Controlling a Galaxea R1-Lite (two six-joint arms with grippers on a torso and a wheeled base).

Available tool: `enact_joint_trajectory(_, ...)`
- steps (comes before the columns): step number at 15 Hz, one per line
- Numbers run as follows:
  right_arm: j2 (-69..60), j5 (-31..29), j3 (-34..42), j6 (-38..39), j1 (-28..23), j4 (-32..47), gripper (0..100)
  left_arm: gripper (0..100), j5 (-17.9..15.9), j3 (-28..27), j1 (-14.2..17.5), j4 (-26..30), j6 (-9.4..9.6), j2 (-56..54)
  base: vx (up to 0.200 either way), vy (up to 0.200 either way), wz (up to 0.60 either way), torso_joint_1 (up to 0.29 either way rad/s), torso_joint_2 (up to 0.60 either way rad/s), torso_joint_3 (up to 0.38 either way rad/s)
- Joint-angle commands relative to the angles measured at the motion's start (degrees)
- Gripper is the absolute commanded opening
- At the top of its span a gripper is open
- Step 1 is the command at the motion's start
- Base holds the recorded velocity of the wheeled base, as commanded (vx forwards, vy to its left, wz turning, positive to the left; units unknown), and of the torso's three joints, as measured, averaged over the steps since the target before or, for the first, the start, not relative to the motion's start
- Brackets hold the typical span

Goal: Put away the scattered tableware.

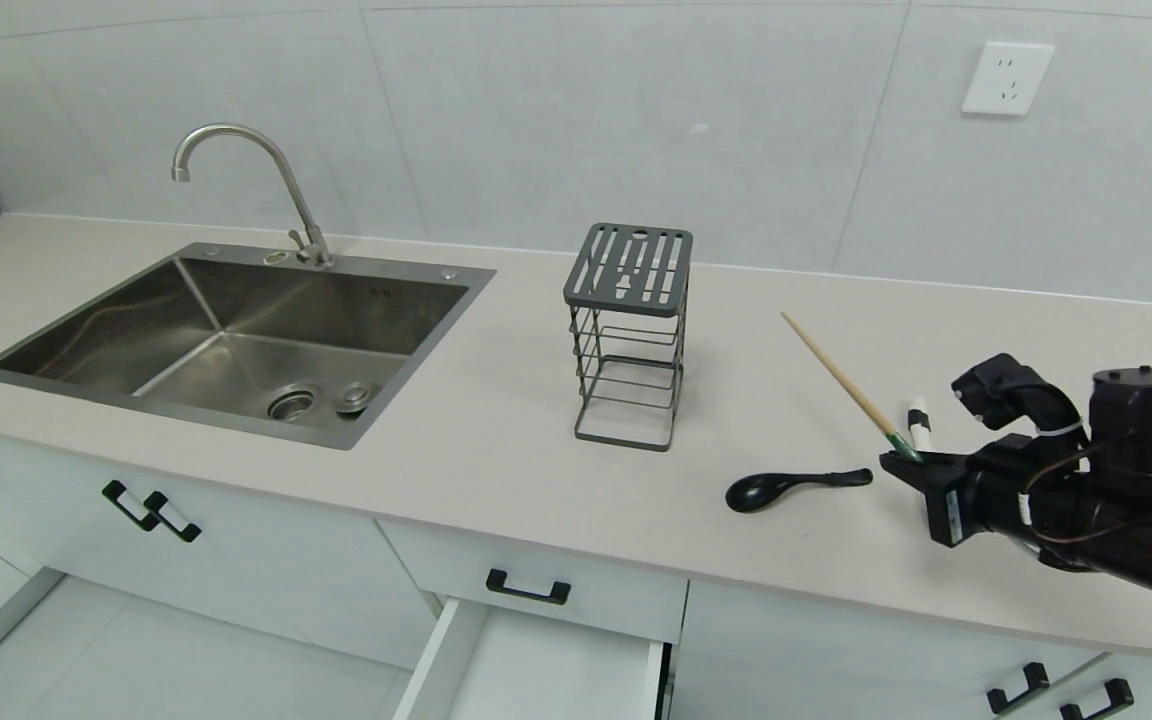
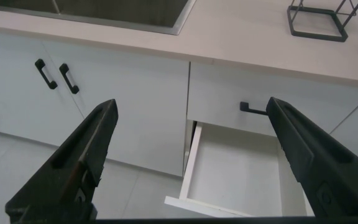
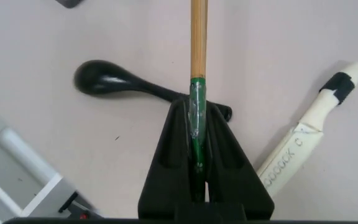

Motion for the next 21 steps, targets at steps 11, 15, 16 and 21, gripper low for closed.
enact_joint_trajectory(11, -17.42, 2.21, 6.07, 0.01, 15.28, 0.24, 0, 100, 0.04, 0.01, 0.04, -0.01, -0.01, 0.07, 0.000, 0.000, 0.00, 0.000, 0.00, 0.000)
enact_joint_trajectory(15, -16.80, 3.18, 6.16, -0.16, 20.11, 0.41, 0, 100, 0.04, 0.01, 0.04, -0.01, -0.01, 0.07, 0.000, 0.000, 0.00, 0.000, 0.00, 0.000)
enact_joint_trajectory(16, -16.01, 3.44, 5.98, -0.16, 21.96, 0.41, 0, 100, 0.04, 0.01, 0.04, -0.01, -0.01, 0.07, 0.000, 0.000, 0.00, 0.000, 0.00, 0.000)
enact_joint_trajectory(21, -11.00, 7.84, 3.17, -0.95, 26.70, 3.49, 0, 100, 0.04, 0.01, 0.04, -0.01, -0.01, 0.07, 0.000, 0.000, 0.00, 0.000, 0.00, 0.000)
